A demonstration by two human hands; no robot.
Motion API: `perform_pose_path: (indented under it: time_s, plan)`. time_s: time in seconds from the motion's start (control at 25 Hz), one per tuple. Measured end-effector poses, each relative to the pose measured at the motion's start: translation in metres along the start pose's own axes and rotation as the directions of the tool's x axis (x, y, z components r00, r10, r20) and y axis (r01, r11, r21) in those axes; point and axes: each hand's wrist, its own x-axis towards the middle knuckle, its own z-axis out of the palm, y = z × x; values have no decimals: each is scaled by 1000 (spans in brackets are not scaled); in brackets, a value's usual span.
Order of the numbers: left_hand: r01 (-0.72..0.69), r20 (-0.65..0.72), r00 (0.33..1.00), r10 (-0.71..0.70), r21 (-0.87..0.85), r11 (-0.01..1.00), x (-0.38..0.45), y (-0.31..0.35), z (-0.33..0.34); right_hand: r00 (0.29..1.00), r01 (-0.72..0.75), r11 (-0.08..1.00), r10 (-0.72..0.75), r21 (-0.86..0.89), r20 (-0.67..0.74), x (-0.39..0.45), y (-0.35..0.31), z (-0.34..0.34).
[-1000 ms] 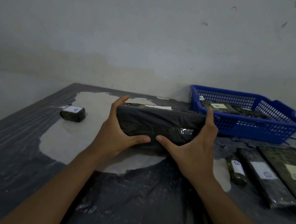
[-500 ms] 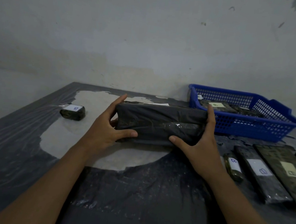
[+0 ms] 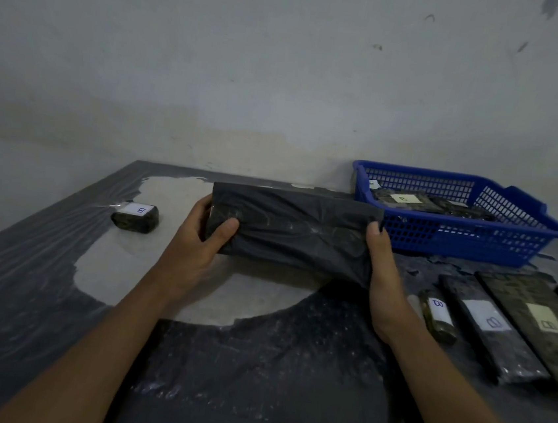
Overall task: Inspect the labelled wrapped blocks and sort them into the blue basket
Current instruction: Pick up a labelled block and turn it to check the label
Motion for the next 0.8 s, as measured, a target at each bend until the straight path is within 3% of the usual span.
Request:
perform_pose_path:
  time_s: [0.16, 0.2, 0.28, 0.36, 0.4, 0.48, 0.68, 0.8]
  plan:
    - [41, -198, 980, 0, 203, 978, -3, -7, 10, 947, 269, 938, -298, -218, -116, -12, -1, 8]
    - [23, -195, 980, 25, 241, 970, -5, -7, 14, 925, 298, 908, -351, -296, -147, -15, -3, 12]
    - [-59, -51, 996, 71, 202, 978, -12, -1, 26, 898, 307, 855, -406, -419, -170, -18, -7, 21]
    - [-135, 180, 977, 117, 93, 986, -20, 6, 42, 891, 307, 818, -426, -486, -155, -18, -5, 24]
    - [-148, 270, 954, 130, 47, 988, -23, 8, 49, 894, 318, 810, -429, -492, -130, -17, -3, 25]
    - [-136, 317, 939, 132, -8, 991, -25, 7, 57, 906, 355, 812, -421, -464, -44, -18, 1, 26]
    - [-129, 120, 985, 124, 35, 991, -20, 5, 52, 923, 383, 863, -374, -330, 92, -18, 2, 30]
    - [-148, 71, 987, 145, 43, 988, -20, 9, 53, 937, 337, 931, -317, -140, 146, -19, -1, 33]
